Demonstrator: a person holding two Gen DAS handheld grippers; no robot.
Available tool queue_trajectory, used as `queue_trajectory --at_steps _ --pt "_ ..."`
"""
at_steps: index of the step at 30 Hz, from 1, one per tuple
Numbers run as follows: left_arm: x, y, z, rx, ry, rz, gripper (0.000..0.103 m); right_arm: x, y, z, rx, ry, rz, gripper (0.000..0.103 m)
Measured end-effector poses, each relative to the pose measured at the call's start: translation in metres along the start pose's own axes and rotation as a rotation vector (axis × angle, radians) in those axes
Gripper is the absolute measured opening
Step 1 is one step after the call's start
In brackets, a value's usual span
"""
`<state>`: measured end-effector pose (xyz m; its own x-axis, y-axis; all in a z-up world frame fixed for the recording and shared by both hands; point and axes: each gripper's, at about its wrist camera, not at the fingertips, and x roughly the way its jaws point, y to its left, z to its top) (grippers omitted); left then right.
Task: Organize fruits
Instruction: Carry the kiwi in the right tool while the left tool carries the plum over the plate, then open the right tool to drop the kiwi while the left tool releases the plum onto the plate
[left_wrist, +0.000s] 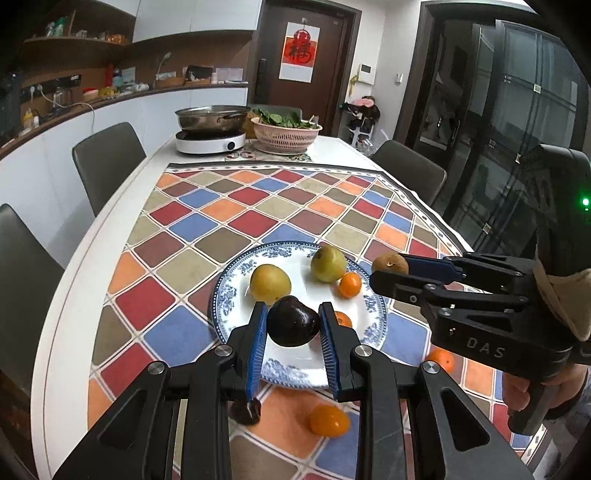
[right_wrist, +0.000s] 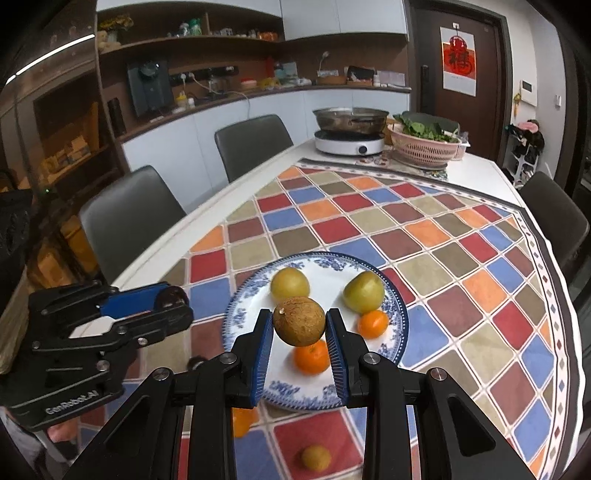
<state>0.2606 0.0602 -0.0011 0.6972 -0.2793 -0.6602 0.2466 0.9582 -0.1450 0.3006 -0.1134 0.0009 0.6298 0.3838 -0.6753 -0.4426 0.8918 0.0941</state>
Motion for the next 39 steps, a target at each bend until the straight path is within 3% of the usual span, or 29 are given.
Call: queue_trajectory --at_steps 12,23,29,32,34,39 --pt "0.071 0.023 0.008 -0.036 0.152 -0.012 0.028 0.071 -0.023 0.016 0.014 0.133 -0.007 0.03" --pt "0.109 0.031 0.005 -0.059 0.25 -0.007 0.028 0.105 -0.032 0.012 0.036 0.211 -0.02 0.03" --pt "0.114 0.031 0.005 -0.038 0.263 0.022 0.029 0.11 -0.03 0.012 0.026 0.216 -0.029 0.03" --pt "0.11 0.031 0.007 -0.029 0.251 0.031 0.04 0.11 -0.032 0.013 0.04 0.223 -0.02 0.032" --pt "0.104 0.03 0.009 -0.026 0.238 0.043 0.04 0.107 -0.033 0.014 0.046 0.22 -0.029 0.038" --pt "0.078 0.022 0.012 -0.007 0.197 0.065 0.04 0.085 -0.033 0.015 0.052 0.184 -0.05 0.038"
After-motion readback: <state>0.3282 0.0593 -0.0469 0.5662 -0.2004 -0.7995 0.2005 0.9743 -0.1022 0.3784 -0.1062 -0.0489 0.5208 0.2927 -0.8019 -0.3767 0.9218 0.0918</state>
